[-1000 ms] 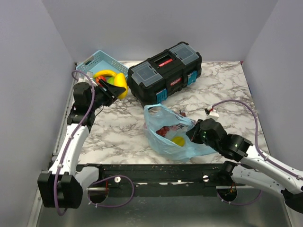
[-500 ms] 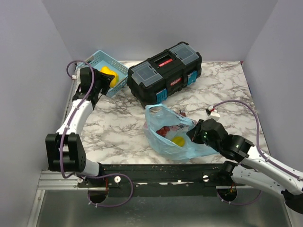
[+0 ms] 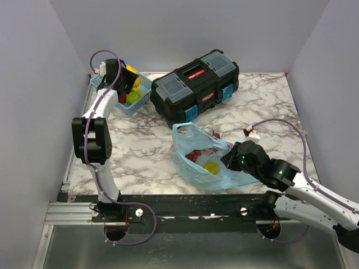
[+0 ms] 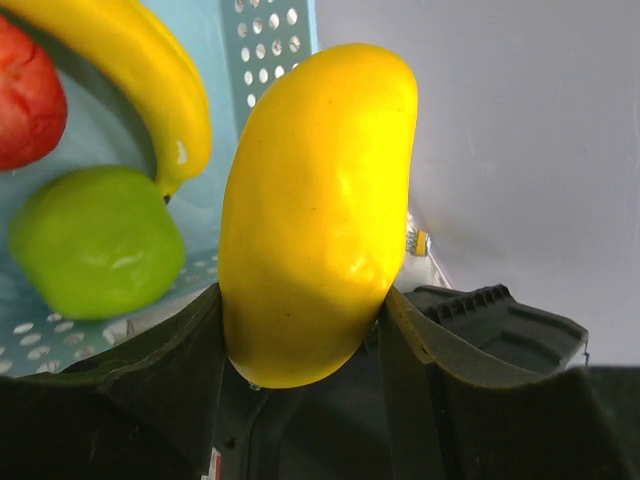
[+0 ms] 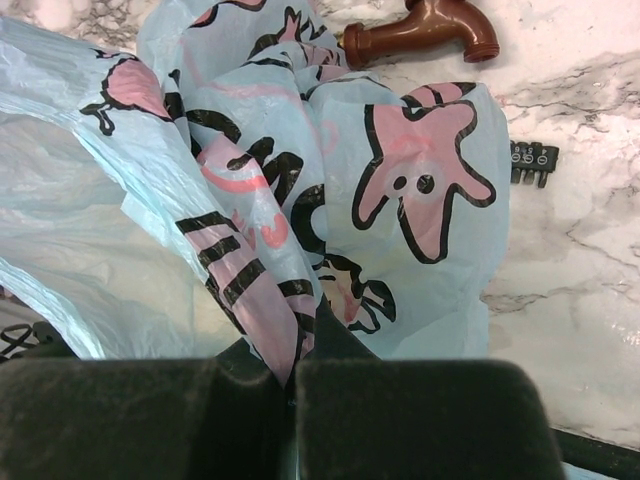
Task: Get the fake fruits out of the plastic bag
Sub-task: Place the fake fruit in the bin.
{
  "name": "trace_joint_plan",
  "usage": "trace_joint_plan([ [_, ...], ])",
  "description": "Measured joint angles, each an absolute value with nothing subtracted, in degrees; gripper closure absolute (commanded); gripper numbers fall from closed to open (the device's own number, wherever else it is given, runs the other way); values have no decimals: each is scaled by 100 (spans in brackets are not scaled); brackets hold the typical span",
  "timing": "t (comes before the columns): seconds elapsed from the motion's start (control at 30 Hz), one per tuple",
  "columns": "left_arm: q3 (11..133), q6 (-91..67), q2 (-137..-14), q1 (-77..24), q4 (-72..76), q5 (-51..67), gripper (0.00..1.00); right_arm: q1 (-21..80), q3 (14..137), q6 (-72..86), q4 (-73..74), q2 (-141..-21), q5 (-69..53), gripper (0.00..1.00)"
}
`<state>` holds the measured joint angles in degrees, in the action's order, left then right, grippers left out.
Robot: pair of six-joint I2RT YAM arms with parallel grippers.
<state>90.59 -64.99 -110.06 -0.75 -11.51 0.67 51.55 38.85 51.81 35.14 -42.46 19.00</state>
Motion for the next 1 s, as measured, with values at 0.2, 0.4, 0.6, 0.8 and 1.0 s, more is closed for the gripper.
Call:
trace_joint_plan([
  [0.2,9664,-6331,-11559,21,-1214,178,77,5155,3951,5271,3498,-4589,1892,99],
  [0.4,9985,-6331,-12180,106,-1328,530,50,5155,4134,5253,3293,-5103,1855,99],
  [0.6,9992,-6276,-12248,89,-1505,733,37,5155,4593,4783,3028,-5889,1855,99],
  [0.8,10182,-5870,-12248,73,-1984,829,28,5155,4969,4488,3170,-6248,1734,99],
  [1.0,10746,-5225,-12213,71,-2609,906,30,5155,5319,4453,3409,-6416,1511,99],
])
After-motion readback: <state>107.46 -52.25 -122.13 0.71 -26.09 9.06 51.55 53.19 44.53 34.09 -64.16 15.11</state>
